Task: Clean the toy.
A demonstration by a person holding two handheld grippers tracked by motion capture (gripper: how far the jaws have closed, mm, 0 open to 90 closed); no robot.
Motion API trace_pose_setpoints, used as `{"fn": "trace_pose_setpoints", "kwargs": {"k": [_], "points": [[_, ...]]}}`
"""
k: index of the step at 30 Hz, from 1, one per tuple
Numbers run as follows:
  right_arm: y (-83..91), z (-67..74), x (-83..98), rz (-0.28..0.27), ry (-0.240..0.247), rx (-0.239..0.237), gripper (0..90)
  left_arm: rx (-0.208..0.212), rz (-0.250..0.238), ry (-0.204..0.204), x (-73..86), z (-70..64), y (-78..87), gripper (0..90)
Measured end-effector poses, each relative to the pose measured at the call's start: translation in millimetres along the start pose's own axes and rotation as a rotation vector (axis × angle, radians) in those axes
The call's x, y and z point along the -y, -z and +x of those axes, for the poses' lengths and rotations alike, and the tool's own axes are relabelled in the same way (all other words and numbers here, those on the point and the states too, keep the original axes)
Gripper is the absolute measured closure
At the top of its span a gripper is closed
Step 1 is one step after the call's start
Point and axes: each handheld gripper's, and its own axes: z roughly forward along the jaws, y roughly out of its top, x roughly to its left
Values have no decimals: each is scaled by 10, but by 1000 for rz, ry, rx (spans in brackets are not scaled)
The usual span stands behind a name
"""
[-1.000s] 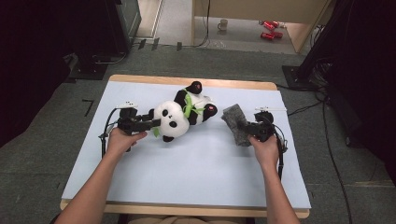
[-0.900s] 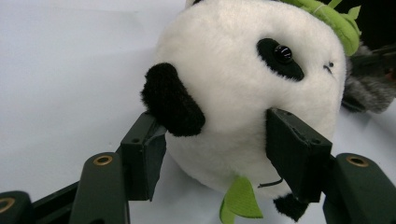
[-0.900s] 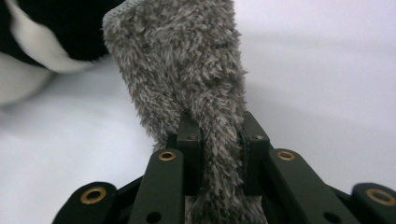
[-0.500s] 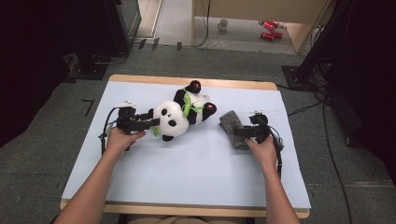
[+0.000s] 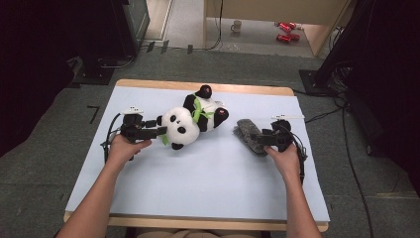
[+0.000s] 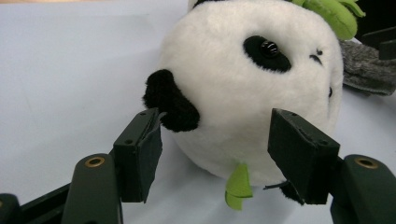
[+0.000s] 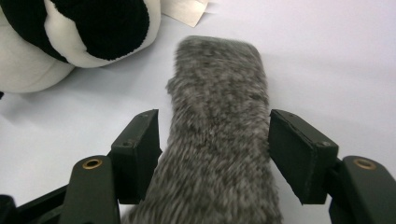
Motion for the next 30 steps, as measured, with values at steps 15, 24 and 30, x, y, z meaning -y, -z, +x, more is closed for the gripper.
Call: {"fn": "trace_pose_setpoints", "kwargs": {"k": [15, 24, 30], "points": [[306, -266, 23, -94, -25, 66, 441, -39, 12, -30, 24, 45, 137, 348], [393, -505, 160, -135, -32, 158, 464, -110, 30, -65, 124, 130, 235, 347], [335, -620, 254, -103, -52, 204, 462, -163, 49, -81, 196, 233, 284, 347]]}}
